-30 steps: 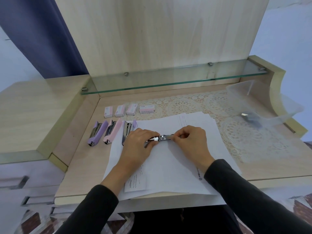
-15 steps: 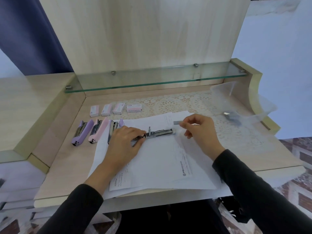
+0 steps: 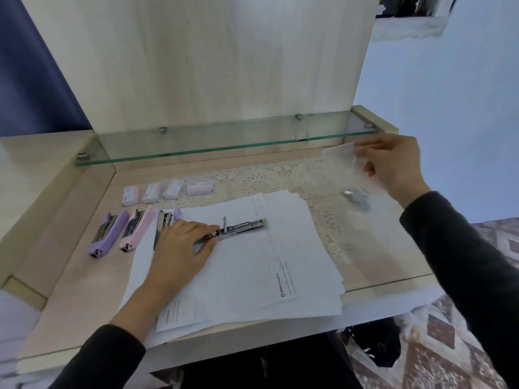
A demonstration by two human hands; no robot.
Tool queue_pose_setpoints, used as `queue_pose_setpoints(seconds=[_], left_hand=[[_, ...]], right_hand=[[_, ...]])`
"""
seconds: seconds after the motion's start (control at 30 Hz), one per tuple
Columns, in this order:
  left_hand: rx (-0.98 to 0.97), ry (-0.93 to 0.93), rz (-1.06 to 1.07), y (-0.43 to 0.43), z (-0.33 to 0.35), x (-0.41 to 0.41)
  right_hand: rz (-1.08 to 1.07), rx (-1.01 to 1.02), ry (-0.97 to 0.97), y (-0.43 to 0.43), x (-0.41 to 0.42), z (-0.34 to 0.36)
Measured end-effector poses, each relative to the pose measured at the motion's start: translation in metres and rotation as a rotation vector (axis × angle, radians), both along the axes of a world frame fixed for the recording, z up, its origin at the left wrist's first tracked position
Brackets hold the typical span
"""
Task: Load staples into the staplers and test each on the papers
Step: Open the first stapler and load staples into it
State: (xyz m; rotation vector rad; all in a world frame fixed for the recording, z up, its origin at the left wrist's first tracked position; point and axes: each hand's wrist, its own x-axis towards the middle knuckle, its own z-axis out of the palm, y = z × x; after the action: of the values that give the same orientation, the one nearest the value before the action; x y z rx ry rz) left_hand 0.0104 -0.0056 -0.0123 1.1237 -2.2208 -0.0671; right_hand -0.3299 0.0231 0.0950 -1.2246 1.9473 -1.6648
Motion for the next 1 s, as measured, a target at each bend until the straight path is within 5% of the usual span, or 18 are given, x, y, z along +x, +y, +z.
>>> queue_pose_setpoints(seconds=[0.33,0.67,1.0], left_hand=[[0.023,0.057,0.003,0.002,0.001,0.0],[0.044,0.016,0.018,-0.001,-0.001,0.001],[0.285,0.106,-0.03,-0.009,0.024,0.005]], right_hand=[[-0.016,0.428,0.33,-0.006,-0.034,-0.026],[0.009,0.265,0.305,-0.007,-0.014,-0.017],[0.356,0.245,0.423,-0.016,0.065,-0.027]])
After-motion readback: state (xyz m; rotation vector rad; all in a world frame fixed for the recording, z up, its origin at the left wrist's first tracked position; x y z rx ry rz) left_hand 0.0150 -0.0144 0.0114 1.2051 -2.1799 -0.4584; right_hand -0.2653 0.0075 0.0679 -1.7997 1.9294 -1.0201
